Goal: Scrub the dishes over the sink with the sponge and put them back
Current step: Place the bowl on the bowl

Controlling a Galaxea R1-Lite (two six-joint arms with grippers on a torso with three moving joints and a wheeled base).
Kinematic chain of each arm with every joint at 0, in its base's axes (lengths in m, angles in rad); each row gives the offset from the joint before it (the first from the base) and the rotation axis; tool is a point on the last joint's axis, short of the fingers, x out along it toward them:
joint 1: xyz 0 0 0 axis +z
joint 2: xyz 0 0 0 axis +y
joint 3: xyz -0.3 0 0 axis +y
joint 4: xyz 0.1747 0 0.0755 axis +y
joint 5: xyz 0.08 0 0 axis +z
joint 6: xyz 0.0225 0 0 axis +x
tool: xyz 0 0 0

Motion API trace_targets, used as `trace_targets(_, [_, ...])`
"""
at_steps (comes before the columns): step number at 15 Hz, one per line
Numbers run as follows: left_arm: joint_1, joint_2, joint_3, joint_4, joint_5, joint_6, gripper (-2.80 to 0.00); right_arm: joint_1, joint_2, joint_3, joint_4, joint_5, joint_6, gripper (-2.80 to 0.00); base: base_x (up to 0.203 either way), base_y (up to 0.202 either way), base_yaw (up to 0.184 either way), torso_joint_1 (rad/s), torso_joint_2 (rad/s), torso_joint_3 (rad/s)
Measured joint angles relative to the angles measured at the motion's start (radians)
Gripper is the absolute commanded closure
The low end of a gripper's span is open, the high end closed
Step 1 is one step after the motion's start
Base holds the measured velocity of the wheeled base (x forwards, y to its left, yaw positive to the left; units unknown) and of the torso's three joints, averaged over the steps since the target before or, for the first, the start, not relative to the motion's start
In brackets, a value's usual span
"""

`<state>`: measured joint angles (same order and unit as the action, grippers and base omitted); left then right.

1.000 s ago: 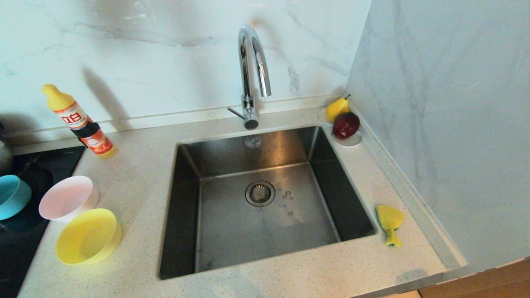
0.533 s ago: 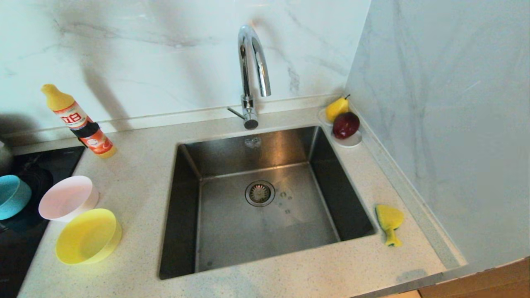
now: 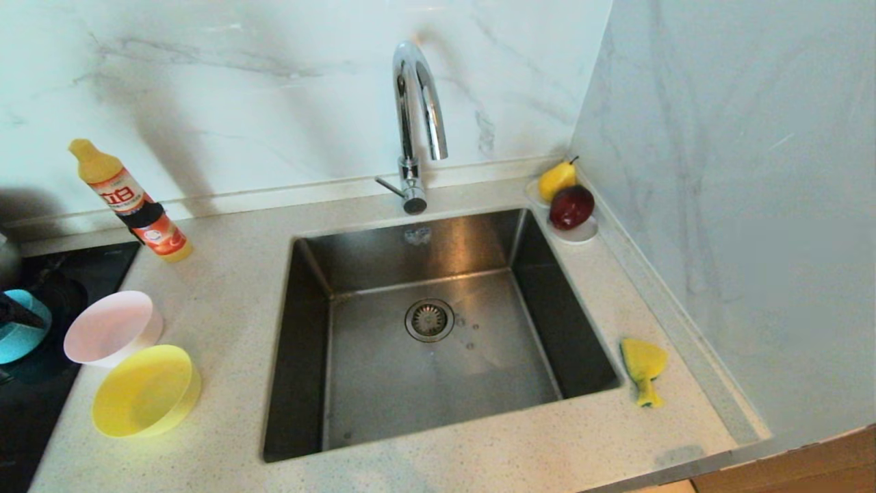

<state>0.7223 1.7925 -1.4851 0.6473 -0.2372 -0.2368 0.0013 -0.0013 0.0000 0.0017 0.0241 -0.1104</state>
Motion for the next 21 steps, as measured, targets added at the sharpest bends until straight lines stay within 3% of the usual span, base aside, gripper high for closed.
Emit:
trace_targets(4, [0.007, 0.05, 0.05, -0.067, -0.019, -0.017, -2.8, 0.0, 0.0, 0.0, 0.0, 0.0, 0.0, 0.0, 0.0, 0.0, 0.0, 0.0, 0.0, 0.0])
trace_targets(12, [0.013, 0.129, 0.067, -0.095, -0.044, -0.061, -2.8, 0.0, 0.0, 0.0, 0.0, 0.0, 0.0, 0.0, 0.0, 0.0, 0.0, 0.0, 0.0, 0.0])
trace_targets(21, [0.014, 0.175, 0.077, -0.115, -0.043, -0.065, -2.8, 0.0, 0.0, 0.0, 0.0, 0.0, 0.0, 0.0, 0.0, 0.0, 0.0, 0.0, 0.0, 0.0])
